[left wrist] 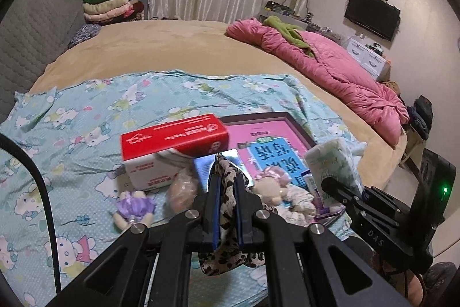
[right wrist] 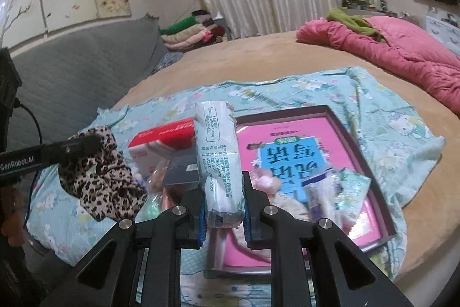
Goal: Organize soft objects
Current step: 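Lift the scrunchie and white packet and carry both over the pink tray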
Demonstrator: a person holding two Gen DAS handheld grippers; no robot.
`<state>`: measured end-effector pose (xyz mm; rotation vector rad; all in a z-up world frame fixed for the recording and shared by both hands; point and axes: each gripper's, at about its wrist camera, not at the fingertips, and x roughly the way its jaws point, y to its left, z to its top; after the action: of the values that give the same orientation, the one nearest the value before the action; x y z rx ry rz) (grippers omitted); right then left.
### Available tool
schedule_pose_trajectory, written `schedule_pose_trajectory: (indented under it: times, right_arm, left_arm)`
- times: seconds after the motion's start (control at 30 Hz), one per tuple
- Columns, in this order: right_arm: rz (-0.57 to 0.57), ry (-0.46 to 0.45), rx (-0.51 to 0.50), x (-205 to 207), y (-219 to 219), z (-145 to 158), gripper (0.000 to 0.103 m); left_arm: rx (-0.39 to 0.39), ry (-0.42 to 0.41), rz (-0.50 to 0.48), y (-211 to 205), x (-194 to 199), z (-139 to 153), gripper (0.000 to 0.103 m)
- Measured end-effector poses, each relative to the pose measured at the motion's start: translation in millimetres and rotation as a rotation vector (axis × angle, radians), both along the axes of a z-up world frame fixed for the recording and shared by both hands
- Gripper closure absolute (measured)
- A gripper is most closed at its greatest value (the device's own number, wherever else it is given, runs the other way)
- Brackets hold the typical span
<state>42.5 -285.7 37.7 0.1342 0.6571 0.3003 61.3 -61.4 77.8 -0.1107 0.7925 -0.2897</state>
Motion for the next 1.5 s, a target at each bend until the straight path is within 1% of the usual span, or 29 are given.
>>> schedule_pose_trajectory:
  times: [0.07, 0.4, 0.6, 0.83, 0.97, 1.2, 1.5]
  right_arm:
    - [-0.024, -0.005, 0.012, -0.4, -8.9, 2.5, 0.084]
    - [-0.139, -0.024, 0.06, -2.0, -53.5, 9.2, 0.084]
    - [-0.198, -0.025, 0.093, -3.3, -77.2, 8.0, 0.084]
    - [-0.258, -0.028, 0.129, -5.7, -101.1, 6.5, 0.084]
    - [-0.27, -0.021, 0.153, -4.9, -109.6, 3.9, 0.084]
    - [-0.267, -0.004, 0.168, -3.1, -110.5, -0.2, 0.084]
    - [-0.176, 0.054, 0.163, 10.9, -89.9, -14.8, 0.084]
  left_arm:
    - [-0.008, -0.004, -0.019, -8.8, 0.1, 2.2, 0.095]
    - [0.012, -0.008, -0.086, -53.7, 6.8, 3.1, 0.095]
    - [0.016, 0.016, -0.118, -78.2, 16.6, -6.3, 0.095]
    - [0.03, 0.047, -0.148, -101.0, 24.7, -24.3, 0.095]
    - [0.033, 0.066, -0.164, -112.0, 28.9, -35.8, 0.095]
    - [0.058, 0.091, -0.173, -125.0, 38.9, -57.9, 0.095]
    - [0.077, 0.127, -0.182, -127.9, 45.5, -83.4, 0.095]
